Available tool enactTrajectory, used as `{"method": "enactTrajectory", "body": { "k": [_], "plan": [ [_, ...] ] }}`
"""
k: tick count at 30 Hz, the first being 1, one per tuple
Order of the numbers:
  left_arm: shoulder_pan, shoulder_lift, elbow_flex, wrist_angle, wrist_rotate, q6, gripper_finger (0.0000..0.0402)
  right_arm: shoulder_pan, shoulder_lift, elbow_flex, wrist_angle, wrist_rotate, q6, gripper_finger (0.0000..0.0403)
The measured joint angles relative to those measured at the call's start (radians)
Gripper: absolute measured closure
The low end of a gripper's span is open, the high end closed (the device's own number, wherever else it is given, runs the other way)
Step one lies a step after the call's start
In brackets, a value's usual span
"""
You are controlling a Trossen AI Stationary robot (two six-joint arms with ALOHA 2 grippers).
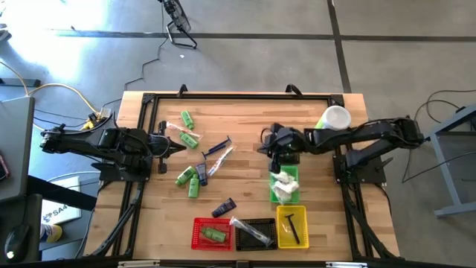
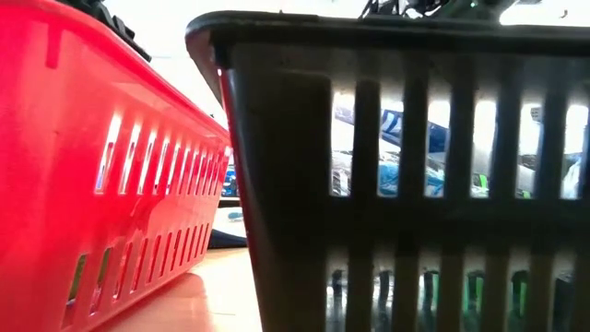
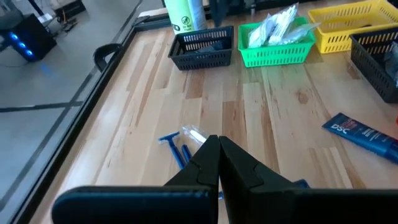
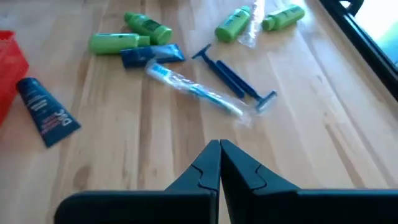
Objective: Pick & Place Travel size toiletries
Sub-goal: Put the green shampoo bottle into the red bin
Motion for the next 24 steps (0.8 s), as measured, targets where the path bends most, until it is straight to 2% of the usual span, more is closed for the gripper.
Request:
{"method": "enactTrajectory", "body": {
  "k": [8,19,24],
  "plan": [
    [0.000,0.003,0.000,0.096,-0.010,0.003,0.0402,-0.066,0.000,0.000,0.000,-0.018,0.048,0.0401],
    [0.000,0.059,0.000,0.171,-0.241,0.012,0.0402,-0.066,0.000,0.000,0.062,-0.018,0.057,0.0401],
    [0.000,0.098,0.000,0.171,-0.259,0.030,0.0402,-0.066,0.000,0.000,0.060,-0.018,0.082,0.0401]
  ]
}}
